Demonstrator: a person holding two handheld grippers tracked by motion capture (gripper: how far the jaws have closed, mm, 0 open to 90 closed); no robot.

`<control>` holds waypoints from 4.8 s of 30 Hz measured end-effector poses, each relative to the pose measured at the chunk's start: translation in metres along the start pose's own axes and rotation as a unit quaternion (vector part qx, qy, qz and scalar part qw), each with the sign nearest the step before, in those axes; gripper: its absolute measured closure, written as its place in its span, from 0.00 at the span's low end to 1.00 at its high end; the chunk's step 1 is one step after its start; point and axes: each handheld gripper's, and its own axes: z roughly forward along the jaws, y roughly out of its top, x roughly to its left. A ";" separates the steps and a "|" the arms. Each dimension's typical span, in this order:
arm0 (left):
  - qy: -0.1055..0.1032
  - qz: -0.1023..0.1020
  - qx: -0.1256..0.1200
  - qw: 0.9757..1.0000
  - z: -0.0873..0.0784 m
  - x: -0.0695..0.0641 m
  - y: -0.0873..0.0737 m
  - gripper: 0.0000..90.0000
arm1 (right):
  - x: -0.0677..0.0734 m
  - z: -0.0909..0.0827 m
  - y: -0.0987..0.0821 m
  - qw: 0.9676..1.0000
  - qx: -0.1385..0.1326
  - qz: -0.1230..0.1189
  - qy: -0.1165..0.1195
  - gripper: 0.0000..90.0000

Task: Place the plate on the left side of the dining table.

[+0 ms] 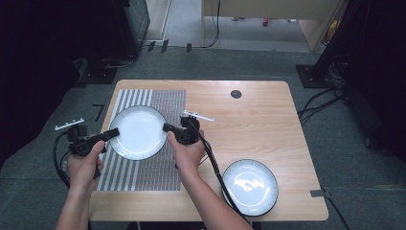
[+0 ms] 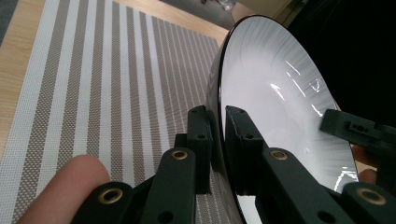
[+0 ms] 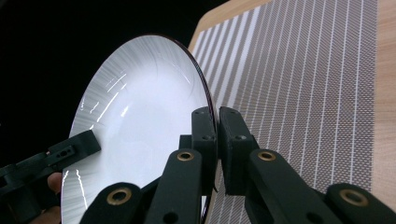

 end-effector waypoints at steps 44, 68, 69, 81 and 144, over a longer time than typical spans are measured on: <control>0.071 -0.057 0.084 0.992 0.097 0.054 0.000 0.86 | -0.049 0.083 -0.002 0.994 0.033 0.017 -0.099 0.96; 0.100 -0.057 0.091 0.989 0.111 0.058 0.002 0.85 | -0.053 0.097 0.000 0.993 0.042 0.016 -0.107 0.92; 0.102 -0.054 0.091 0.989 0.111 0.057 0.002 0.85 | -0.054 0.097 0.000 0.993 0.042 0.016 -0.107 0.92; 0.119 -0.011 0.066 0.991 0.111 0.052 -0.001 0.72 | -0.058 0.096 0.004 0.996 0.045 -0.002 -0.075 0.79; 0.075 0.186 -0.048 0.979 -0.018 -0.034 -0.060 0.18 | -0.049 -0.117 0.020 0.980 -0.045 -0.187 -0.057 0.31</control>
